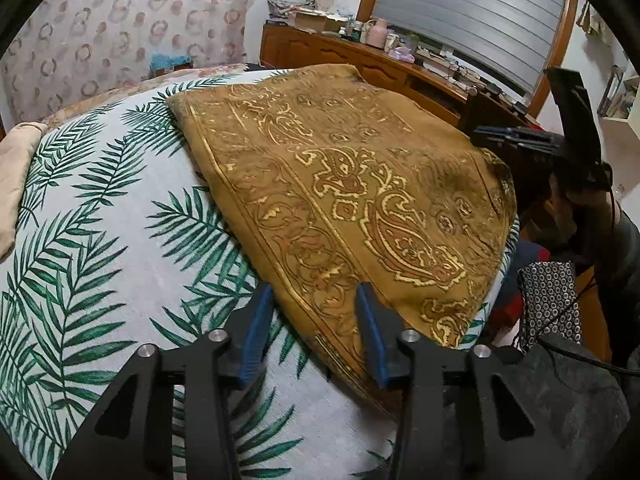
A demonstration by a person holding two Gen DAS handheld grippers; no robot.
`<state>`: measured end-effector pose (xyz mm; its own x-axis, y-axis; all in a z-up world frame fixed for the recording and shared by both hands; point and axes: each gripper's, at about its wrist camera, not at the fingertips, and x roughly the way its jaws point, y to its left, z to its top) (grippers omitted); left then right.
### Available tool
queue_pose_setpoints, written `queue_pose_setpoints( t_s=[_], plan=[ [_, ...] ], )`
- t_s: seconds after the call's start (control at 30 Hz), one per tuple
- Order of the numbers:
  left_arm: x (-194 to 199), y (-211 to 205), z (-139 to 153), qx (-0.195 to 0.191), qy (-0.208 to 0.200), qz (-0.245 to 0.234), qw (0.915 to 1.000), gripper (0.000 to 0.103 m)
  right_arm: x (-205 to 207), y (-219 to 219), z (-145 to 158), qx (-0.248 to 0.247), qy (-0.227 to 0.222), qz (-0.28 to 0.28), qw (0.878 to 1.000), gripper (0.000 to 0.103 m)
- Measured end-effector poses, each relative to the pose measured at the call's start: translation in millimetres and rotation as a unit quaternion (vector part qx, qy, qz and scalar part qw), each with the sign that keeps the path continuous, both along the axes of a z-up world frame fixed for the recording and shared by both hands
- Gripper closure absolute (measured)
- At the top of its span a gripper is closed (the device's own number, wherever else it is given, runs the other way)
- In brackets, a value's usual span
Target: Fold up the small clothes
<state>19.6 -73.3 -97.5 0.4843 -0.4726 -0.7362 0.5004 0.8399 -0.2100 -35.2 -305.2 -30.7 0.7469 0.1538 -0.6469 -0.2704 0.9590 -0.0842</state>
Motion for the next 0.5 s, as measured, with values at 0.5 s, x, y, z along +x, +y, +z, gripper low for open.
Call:
queue_pose_setpoints(
  t_s=[0.5],
  plan=[
    [-12,-3,5,-0.022,0.028,-0.040,0.9986,0.095,-20,32,4,0.033,-0.011,0.068,0.997,0.042]
  ],
)
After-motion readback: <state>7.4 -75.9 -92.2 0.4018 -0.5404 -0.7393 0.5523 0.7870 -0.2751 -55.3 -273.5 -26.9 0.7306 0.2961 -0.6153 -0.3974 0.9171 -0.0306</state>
